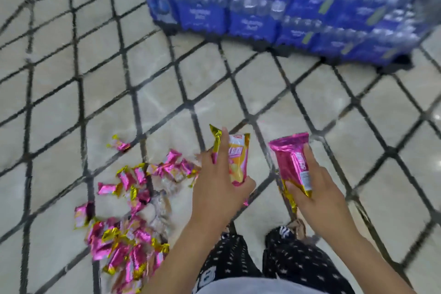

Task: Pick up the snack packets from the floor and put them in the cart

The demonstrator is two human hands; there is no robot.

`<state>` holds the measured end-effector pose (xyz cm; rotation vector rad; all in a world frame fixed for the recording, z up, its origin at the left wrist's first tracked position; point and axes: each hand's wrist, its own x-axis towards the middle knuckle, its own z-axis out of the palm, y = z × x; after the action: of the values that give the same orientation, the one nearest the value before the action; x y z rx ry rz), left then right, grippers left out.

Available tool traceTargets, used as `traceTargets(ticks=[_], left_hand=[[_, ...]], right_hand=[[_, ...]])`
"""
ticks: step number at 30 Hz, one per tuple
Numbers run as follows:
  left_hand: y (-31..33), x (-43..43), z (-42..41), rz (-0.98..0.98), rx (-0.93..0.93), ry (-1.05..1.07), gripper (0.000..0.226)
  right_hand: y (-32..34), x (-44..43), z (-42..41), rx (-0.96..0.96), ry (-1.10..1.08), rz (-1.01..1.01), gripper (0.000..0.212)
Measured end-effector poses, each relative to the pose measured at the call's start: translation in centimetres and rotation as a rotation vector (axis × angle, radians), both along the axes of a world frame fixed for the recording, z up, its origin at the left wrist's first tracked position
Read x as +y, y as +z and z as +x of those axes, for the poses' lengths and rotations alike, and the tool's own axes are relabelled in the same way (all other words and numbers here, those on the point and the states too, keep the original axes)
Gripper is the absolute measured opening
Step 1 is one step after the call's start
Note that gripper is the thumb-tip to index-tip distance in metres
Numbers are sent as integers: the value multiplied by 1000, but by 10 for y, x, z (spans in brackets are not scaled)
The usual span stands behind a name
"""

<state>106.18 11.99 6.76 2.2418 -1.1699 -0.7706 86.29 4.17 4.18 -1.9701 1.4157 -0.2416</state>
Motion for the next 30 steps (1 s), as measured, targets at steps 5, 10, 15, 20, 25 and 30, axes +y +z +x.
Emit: traceTargets(ticks=[5, 10, 15, 20, 25, 30], left_hand=[[21, -39, -75, 1, -40, -231, 109], [30, -81, -174, 52, -68, -403, 109], [33, -126, -298, 77, -94, -611, 110], [27, -156, -412, 78, -63, -733, 108], [27, -169, -497, 148, -74, -941, 106], [23, -183, -555, 212, -102, -1111, 105]], right_hand=[[13, -2, -100, 7, -217, 61, 81], [21, -7, -206, -60, -438, 93, 79], [28, -11, -334, -122, -684, 37, 77], [30, -3, -448, -69, -877, -2, 76], [34, 25, -517, -95, -1085, -10, 74], [23, 46, -552, -210, -1294, 83, 68]])
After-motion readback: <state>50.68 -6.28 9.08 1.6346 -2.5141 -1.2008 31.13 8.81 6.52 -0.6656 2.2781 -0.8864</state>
